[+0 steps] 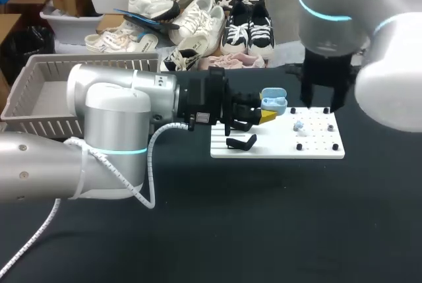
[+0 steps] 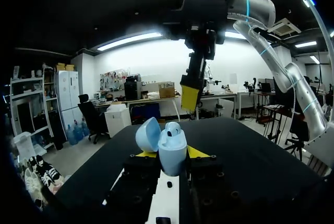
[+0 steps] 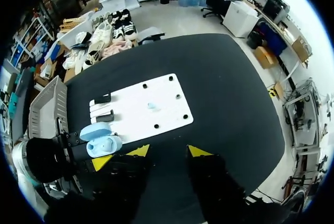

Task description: Pick up each earbud case from the left stands, insert the matching earbuds, close the lid, and place the case in the box.

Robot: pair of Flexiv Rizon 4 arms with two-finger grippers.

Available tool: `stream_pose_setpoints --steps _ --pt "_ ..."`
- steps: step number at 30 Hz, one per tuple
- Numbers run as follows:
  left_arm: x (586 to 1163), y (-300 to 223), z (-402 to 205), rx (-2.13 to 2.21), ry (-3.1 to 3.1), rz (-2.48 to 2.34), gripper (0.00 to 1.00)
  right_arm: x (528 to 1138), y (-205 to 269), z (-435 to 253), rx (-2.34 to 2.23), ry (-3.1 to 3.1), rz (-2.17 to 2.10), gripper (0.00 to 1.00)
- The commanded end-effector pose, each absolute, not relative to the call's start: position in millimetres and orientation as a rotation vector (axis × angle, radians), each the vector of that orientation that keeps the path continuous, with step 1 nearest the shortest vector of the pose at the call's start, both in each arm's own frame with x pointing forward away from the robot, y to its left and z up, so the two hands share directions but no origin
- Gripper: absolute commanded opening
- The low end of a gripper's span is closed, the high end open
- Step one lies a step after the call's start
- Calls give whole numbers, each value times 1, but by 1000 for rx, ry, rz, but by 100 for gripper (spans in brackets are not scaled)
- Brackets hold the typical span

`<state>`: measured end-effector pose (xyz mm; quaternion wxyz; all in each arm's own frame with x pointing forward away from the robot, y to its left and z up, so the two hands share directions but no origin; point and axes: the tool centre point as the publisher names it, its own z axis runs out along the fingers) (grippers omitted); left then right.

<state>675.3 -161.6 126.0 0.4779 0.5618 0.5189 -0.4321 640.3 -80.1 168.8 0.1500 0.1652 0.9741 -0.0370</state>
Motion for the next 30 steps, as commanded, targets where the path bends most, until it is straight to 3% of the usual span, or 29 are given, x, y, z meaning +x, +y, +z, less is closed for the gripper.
stream_pose_setpoints --steps 1,11,30 --pt "675 -161 125 1370 1265 -1055 0 641 -100 151 391 2753 129 42" --pt "675 -161 125 1370 1265 -1055 0 674 -122 121 342 2781 277 40" --pt "675 -161 125 1370 1265 -1055 0 711 -101 89 244 2861 297 39"
